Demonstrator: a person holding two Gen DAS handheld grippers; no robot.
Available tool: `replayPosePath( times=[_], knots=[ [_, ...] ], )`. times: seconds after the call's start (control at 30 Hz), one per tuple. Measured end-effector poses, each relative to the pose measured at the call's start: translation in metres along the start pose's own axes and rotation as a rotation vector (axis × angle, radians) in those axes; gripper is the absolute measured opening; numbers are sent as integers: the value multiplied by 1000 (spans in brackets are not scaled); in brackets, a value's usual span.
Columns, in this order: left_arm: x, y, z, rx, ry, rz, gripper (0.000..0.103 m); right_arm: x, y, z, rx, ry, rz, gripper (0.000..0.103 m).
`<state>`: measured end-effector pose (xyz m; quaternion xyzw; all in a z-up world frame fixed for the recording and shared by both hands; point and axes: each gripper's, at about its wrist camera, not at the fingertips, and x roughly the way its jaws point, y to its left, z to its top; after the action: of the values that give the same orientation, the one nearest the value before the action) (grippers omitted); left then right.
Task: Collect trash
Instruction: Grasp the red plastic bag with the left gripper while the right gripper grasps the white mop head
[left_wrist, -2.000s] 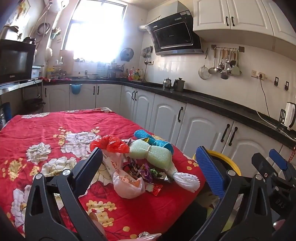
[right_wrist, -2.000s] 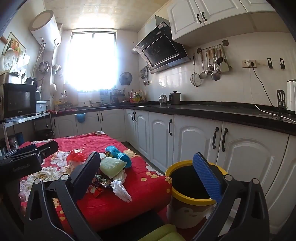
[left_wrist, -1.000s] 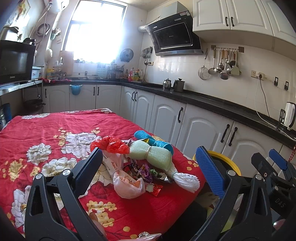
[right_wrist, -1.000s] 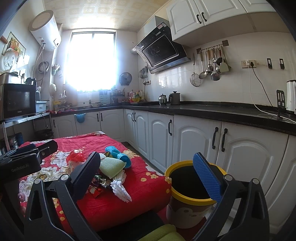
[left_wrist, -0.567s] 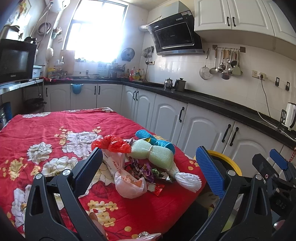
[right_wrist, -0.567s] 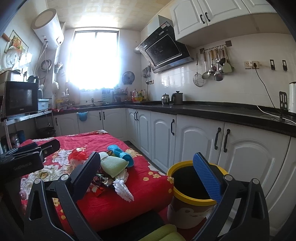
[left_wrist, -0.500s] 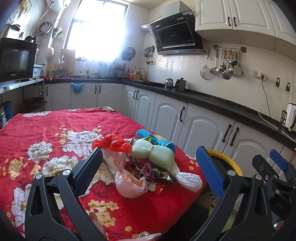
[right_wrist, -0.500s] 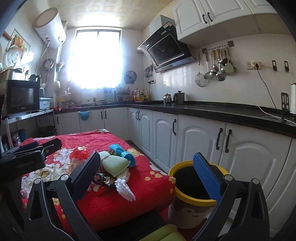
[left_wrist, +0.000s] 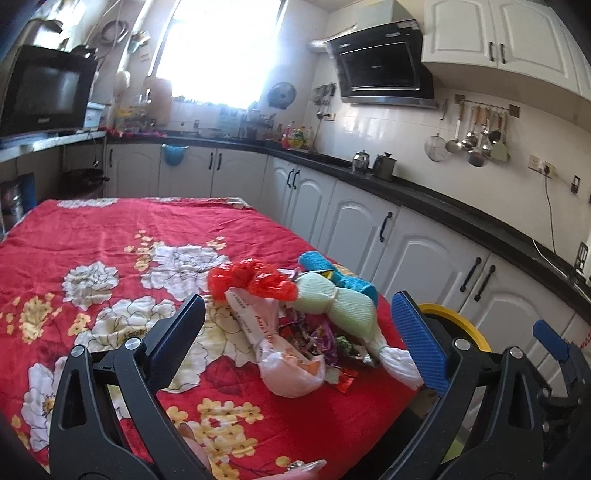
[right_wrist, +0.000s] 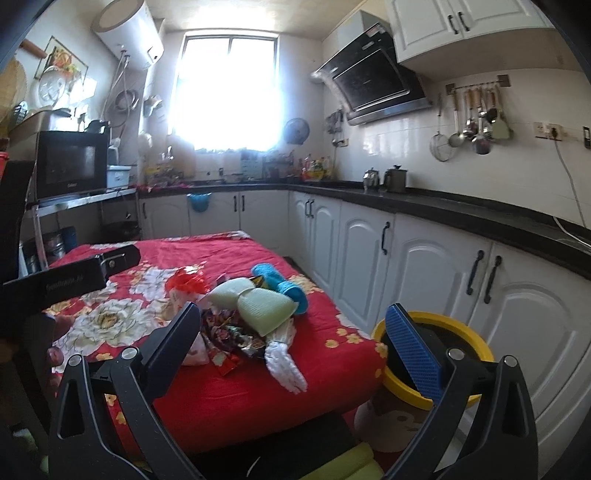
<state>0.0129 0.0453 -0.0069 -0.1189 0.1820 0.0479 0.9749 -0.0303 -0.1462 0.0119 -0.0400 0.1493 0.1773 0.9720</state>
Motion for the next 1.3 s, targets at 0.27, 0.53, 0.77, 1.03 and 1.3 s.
replayPosePath(
  times=[0.27,0.53,0.77,1.03,1.3],
  knots=[
    [16,14,12,-18,37,34,92,31,3,4,-37,62,54,97],
    [48,23,33,-30,103,15,92,74,7,-7,-99,211,110,97],
    [88,29,41,-27,170,16,92,99,4,-19,-94,292,133,87],
    [144,39,42,-3,277,39,92,121,-8,-34,-43,402,172,62],
    [186,57,37,-19,382,45,92,131,-14,-45,-18,463,207,47]
  ],
)
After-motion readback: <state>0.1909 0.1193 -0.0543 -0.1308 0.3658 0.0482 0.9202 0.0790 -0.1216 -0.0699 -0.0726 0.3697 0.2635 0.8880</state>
